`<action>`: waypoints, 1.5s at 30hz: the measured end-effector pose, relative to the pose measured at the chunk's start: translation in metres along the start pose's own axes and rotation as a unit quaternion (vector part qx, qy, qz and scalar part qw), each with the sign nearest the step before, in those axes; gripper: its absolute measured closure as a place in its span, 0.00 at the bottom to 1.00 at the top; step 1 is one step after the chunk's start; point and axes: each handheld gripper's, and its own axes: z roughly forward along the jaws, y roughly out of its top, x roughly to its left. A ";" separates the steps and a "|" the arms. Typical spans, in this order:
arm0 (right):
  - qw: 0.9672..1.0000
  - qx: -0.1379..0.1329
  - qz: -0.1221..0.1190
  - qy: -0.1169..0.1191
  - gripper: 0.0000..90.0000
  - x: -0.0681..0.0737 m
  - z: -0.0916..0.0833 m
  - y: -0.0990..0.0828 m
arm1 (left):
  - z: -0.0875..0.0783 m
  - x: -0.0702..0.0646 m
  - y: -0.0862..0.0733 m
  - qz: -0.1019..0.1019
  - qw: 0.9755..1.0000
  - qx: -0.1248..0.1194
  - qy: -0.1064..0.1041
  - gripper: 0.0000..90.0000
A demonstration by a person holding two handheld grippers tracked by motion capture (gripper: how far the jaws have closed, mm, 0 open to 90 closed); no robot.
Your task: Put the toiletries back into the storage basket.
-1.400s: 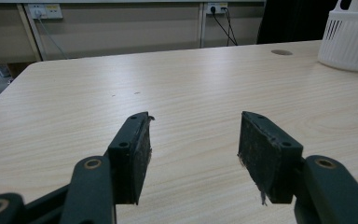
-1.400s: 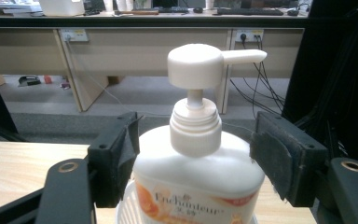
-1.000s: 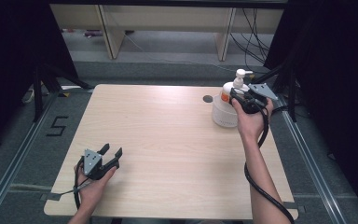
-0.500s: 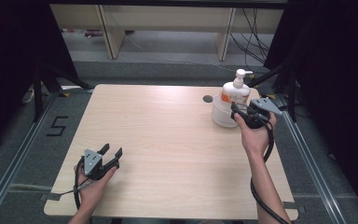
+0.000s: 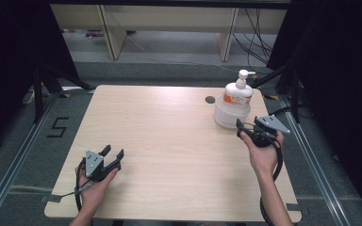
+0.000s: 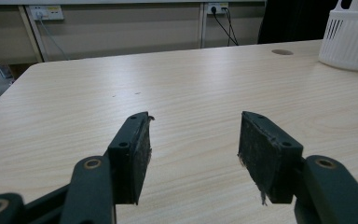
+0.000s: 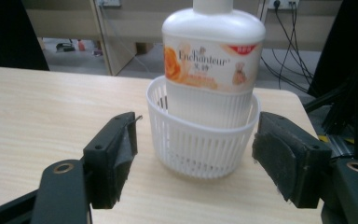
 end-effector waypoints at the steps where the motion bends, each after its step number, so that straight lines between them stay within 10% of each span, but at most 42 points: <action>1: 1.000 0.006 0.001 0.005 0.34 -0.001 -0.002 -0.003 | 0.000 0.000 0.000 -0.001 1.000 0.000 0.000 0.47; 26: 0.999 0.039 0.011 0.036 0.37 -0.011 -0.024 -0.091 | -0.001 -0.002 0.000 -0.004 1.000 0.004 0.006 0.47; 45: 0.999 0.040 0.006 0.036 0.37 -0.007 -0.029 -0.105 | -0.001 -0.001 0.001 -0.001 1.000 0.008 0.003 0.47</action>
